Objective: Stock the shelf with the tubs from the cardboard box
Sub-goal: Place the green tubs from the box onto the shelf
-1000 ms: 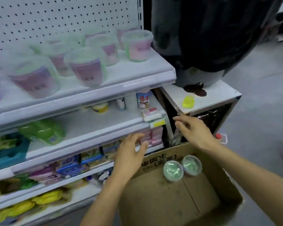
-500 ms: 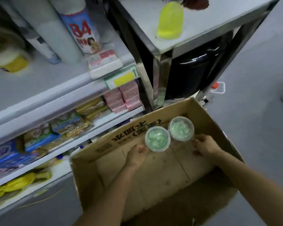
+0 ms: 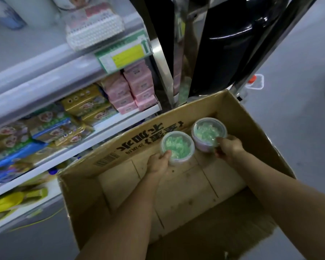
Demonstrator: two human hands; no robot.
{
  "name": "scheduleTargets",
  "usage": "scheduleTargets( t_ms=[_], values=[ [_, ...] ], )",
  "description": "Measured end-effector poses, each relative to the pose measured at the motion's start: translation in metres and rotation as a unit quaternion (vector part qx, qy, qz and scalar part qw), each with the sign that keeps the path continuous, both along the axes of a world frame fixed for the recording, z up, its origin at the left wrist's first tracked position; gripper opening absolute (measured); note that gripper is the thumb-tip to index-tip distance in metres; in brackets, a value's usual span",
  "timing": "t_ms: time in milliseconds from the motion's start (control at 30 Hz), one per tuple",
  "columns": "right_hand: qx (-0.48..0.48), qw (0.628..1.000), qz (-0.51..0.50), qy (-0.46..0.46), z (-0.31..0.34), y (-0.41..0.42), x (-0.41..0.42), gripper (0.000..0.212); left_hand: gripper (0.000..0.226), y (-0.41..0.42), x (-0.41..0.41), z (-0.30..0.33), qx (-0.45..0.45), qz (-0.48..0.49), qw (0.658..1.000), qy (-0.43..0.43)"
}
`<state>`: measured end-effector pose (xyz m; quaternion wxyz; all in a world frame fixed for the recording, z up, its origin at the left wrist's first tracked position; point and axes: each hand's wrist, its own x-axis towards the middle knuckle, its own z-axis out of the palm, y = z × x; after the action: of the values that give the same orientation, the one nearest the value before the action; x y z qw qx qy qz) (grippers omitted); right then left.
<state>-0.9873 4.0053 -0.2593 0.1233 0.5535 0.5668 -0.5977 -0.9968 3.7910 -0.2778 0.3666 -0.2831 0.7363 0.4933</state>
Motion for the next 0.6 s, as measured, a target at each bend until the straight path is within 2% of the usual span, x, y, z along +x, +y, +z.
scheduleTargets(
  t_ms=[100, 200, 267, 400, 533, 600],
  values=[
    [0.016, 0.999, 0.047, -0.002, 0.020, -0.002, 0.008, 0.043, 0.022, -0.014, 0.005, 0.028, 0.041, 0.065, 0.997, -0.011],
    [0.009, 0.997, 0.080, 0.009, 0.053, -0.013, 0.019, 0.032, 0.012, -0.037, 0.017, 0.068, 0.072, 0.105, 0.992, -0.003],
    [-0.001, 0.994, 0.104, 0.026, 0.084, -0.024, 0.023, 0.025, 0.013, -0.052, 0.025, 0.095, 0.066, 0.110, 0.992, 0.012],
    [-0.016, 0.986, 0.150, 0.072, 0.151, -0.047, 0.024, 0.024, 0.034, -0.085, 0.037, 0.152, 0.069, 0.133, 0.988, 0.031],
    [-0.024, 0.973, 0.187, 0.136, 0.210, -0.069, 0.017, 0.025, 0.025, -0.113, 0.045, 0.212, 0.061, 0.175, 0.978, 0.095],
    [-0.033, 0.963, 0.209, 0.169, 0.236, -0.079, 0.011, 0.028, 0.027, -0.126, 0.048, 0.243, 0.070, 0.188, 0.971, 0.130]
  ],
)
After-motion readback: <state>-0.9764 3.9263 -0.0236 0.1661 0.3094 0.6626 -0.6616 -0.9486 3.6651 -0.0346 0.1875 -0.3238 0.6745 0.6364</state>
